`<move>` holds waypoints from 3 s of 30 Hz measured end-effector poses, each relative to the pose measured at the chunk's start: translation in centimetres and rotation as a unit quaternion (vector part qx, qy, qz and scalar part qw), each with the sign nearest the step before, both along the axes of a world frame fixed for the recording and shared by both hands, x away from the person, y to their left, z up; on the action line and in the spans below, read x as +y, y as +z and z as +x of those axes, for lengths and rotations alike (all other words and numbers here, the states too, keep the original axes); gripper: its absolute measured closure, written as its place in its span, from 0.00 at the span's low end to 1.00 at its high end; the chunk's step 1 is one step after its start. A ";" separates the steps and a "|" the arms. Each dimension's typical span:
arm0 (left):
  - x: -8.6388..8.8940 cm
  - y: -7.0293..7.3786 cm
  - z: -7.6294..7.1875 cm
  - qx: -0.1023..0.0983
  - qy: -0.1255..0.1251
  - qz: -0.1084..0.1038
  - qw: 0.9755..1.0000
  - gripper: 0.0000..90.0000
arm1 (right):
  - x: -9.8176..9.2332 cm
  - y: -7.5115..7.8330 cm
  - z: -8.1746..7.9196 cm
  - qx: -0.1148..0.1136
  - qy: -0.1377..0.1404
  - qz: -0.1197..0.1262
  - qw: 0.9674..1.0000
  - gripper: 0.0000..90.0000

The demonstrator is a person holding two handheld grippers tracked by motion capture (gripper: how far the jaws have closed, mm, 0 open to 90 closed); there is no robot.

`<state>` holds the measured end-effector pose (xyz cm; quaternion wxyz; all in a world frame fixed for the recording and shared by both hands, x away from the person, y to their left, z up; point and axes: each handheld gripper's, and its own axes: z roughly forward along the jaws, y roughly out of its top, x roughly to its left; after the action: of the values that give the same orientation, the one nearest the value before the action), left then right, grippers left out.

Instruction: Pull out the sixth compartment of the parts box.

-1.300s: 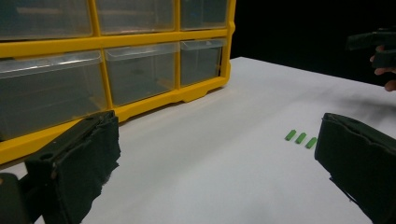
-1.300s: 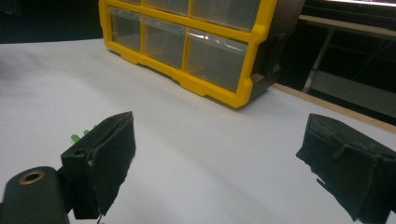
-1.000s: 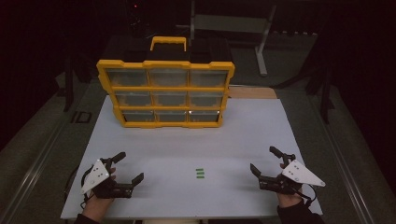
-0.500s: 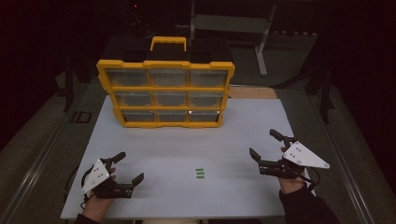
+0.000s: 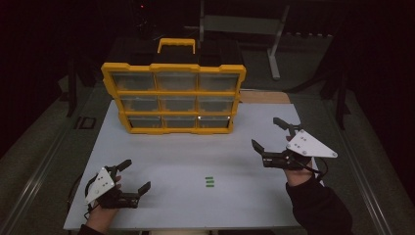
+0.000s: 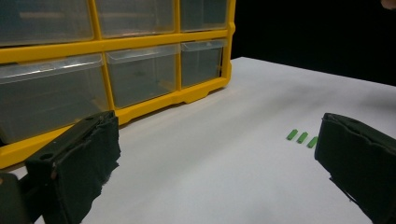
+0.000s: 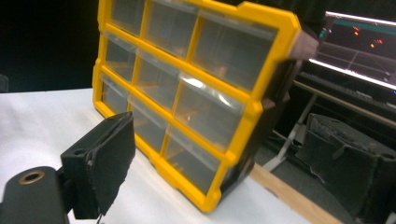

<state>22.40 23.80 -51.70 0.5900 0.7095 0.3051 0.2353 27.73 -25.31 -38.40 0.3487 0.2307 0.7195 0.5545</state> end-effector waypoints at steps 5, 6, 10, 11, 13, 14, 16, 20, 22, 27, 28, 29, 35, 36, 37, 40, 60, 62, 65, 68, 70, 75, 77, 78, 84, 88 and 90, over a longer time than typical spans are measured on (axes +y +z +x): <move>0.0 0.0 0.0 0.000 0.000 0.000 1.000 0.00 | 1.2 1.1 1.1 0.002 0.041 -0.004 0.999 0.11; 0.0 0.0 0.0 0.000 0.000 0.000 1.000 0.00 | 1.7 1.4 1.3 -0.002 0.046 -0.008 0.999 0.11; 0.1 0.0 0.0 -0.001 0.000 0.000 1.000 0.00 | 2.9 2.0 2.1 -0.012 0.058 -0.013 0.998 0.11; 0.1 0.0 0.0 -0.001 -0.001 0.000 1.000 0.00 | 3.2 2.2 2.3 -0.014 0.061 -0.015 0.998 0.11; 0.1 0.0 0.0 -0.001 -0.001 0.001 1.000 0.00 | 3.7 2.4 2.8 -0.016 0.069 -0.016 0.997 0.11; 0.1 0.0 0.0 -0.002 -0.001 0.001 1.000 0.00 | 3.9 2.6 3.1 -0.021 0.072 -0.018 0.997 0.11; 0.1 0.0 0.0 -0.002 -0.001 0.002 1.000 0.00 | 4.4 2.8 3.6 -0.024 0.086 -0.020 0.996 0.11; 0.1 0.0 0.0 -0.002 -0.002 0.000 1.000 0.00 | 5.0 3.0 4.4 -0.024 0.109 -0.024 0.993 0.11; 0.1 0.0 0.0 -0.002 -0.003 0.002 1.000 0.00 | 5.6 3.2 5.1 -0.020 0.122 -0.033 0.992 0.11; 0.0 0.0 -0.1 -0.003 -0.005 0.002 1.000 0.00 | 6.5 3.2 6.6 -0.012 0.132 -0.048 0.990 0.11; 0.0 0.0 -0.1 -0.003 -0.006 0.002 1.000 0.00 | 6.6 3.2 6.7 -0.010 0.134 -0.051 0.990 0.11; 0.0 0.0 -0.1 -0.003 -0.006 0.002 1.000 0.00 | 6.7 3.2 7.0 -0.007 0.139 -0.054 0.989 0.11; 0.0 0.0 -0.1 -0.003 -0.008 0.003 1.000 0.00 | 7.7 2.6 8.2 0.006 0.148 -0.065 0.987 0.11; 0.0 0.0 -0.1 -0.003 -0.008 0.003 1.000 0.00 | 7.9 2.6 8.4 0.005 0.147 -0.067 0.987 0.11; 0.0 0.0 -0.1 -0.002 -0.009 0.003 1.000 0.00 | 8.1 2.5 8.5 0.006 0.151 -0.069 0.986 0.11; -0.1 0.0 -0.1 -0.003 -0.012 0.005 1.000 0.00 | 8.5 2.4 8.9 0.004 0.164 -0.083 0.983 0.11; -0.1 0.1 -0.2 -0.002 -0.017 0.000 1.000 0.00 | 10.7 0.5 12.3 -0.017 0.147 -0.190 0.970 0.26; -0.1 0.1 -0.2 -0.002 -0.018 0.000 1.000 0.00 | 10.7 0.4 12.6 -0.025 0.143 -0.196 0.970 0.28; -0.1 0.1 -0.2 -0.002 -0.018 0.000 1.000 0.00 | 10.7 0.3 12.8 -0.040 0.140 -0.207 0.968 0.33; -0.1 0.1 -0.2 -0.002 -0.019 -0.001 1.000 0.00 | 10.7 -0.1 13.2 -0.063 0.143 -0.234 0.960 0.42; -0.1 0.1 -0.2 -0.001 -0.019 -0.001 1.000 0.00 | 10.7 -0.2 13.2 -0.068 0.143 -0.241 0.957 0.43; 0.0 0.0 -0.2 0.000 -0.020 -0.003 1.000 0.00 | 10.7 -0.3 14.1 -0.062 0.147 -0.258 0.953 0.53; 0.0 0.0 -0.2 0.001 -0.021 -0.004 1.000 0.00 | 10.7 -0.4 14.3 -0.063 0.145 -0.268 0.950 0.55; 0.0 0.0 -0.2 0.002 -0.021 -0.004 1.000 0.00 | 10.8 -0.4 14.4 -0.065 0.147 -0.272 0.949 0.56; 0.0 0.0 -0.2 0.003 -0.023 -0.004 1.000 0.00 | 11.0 -0.7 14.7 -0.071 0.145 -0.305 0.938 0.60; 0.0 0.0 -0.2 0.004 -0.023 -0.006 1.000 0.00 | 11.3 -0.6 14.9 -0.072 0.139 -0.321 0.934 0.63; 0.0 0.0 -0.1 0.004 -0.023 -0.006 1.000 0.00 | 11.5 -0.6 14.9 -0.078 0.139 -0.339 0.927 0.64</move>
<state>22.25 23.81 -51.69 0.5983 0.7139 0.2922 0.2168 42.58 -13.82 -38.98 0.3804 -0.0478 0.8598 0.3372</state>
